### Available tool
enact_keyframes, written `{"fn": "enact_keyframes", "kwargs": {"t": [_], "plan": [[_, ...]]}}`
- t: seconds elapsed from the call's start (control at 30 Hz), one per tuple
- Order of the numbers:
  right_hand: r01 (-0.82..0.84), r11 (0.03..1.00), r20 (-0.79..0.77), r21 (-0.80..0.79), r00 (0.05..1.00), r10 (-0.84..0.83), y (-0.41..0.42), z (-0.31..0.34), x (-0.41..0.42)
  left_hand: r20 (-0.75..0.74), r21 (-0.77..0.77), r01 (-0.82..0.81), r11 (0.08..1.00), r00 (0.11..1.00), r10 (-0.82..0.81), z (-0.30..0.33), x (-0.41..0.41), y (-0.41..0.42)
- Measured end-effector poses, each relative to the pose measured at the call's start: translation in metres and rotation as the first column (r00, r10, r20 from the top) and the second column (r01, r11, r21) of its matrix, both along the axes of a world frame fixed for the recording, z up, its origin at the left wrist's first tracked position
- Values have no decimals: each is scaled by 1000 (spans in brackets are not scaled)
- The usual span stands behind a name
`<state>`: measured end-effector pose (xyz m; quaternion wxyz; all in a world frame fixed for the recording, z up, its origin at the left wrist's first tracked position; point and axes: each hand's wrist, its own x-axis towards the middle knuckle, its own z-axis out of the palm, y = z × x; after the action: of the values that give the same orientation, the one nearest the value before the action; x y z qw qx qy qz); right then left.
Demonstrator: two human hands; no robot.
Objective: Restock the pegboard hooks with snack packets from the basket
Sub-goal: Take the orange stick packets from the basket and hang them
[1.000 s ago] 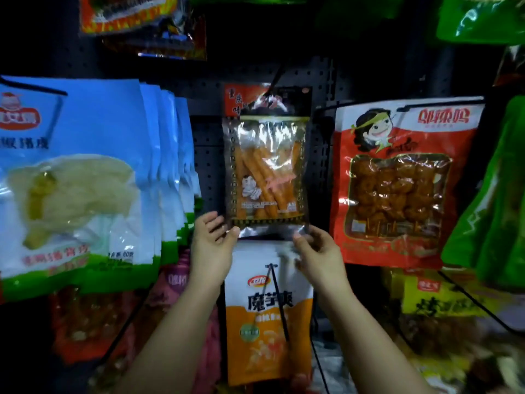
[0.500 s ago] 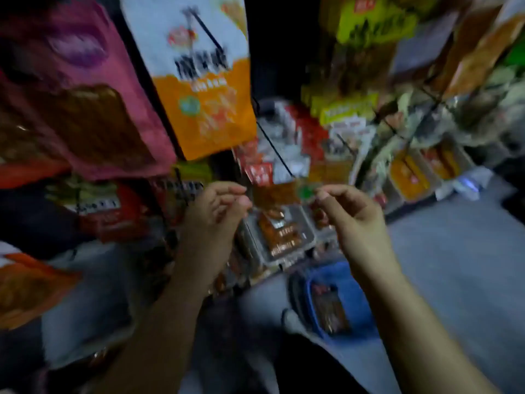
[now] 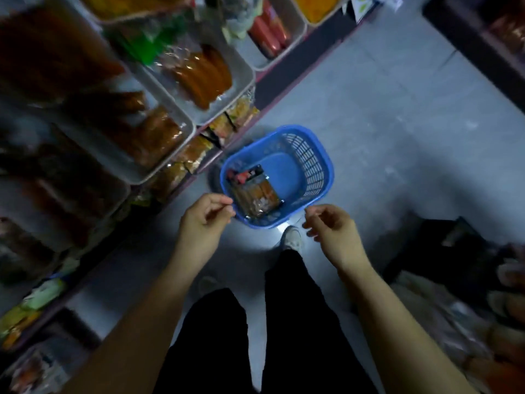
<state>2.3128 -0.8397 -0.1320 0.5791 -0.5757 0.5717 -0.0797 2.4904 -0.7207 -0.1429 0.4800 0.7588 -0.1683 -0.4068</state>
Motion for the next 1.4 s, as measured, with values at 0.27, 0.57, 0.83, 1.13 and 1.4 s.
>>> {"fn": "enact_keyframes", "kwargs": {"t": [0.27,0.57,0.83,1.13,1.4], "plan": [[-243,967,-194,75,948,253,-110,-255,17,-179,299,-52,953,978,110,-275,2,-111],[-641,754,-394,147,661,639,-152,-515,68,-15,390,-264,882,956,293,-478,-5,-125],[-881,443,-464,167,326,824,-172,-546,94,-172,472,-242,848,918,358,-508,-20,-150],[-756,585,-532,296,378,758,-201,-583,61,-271,511,-111,852,920,282,-532,-16,-170],[-390,882,-335,266,820,464,-227,-594,50,-446,295,-139,945,855,265,-539,-11,-179]]}}
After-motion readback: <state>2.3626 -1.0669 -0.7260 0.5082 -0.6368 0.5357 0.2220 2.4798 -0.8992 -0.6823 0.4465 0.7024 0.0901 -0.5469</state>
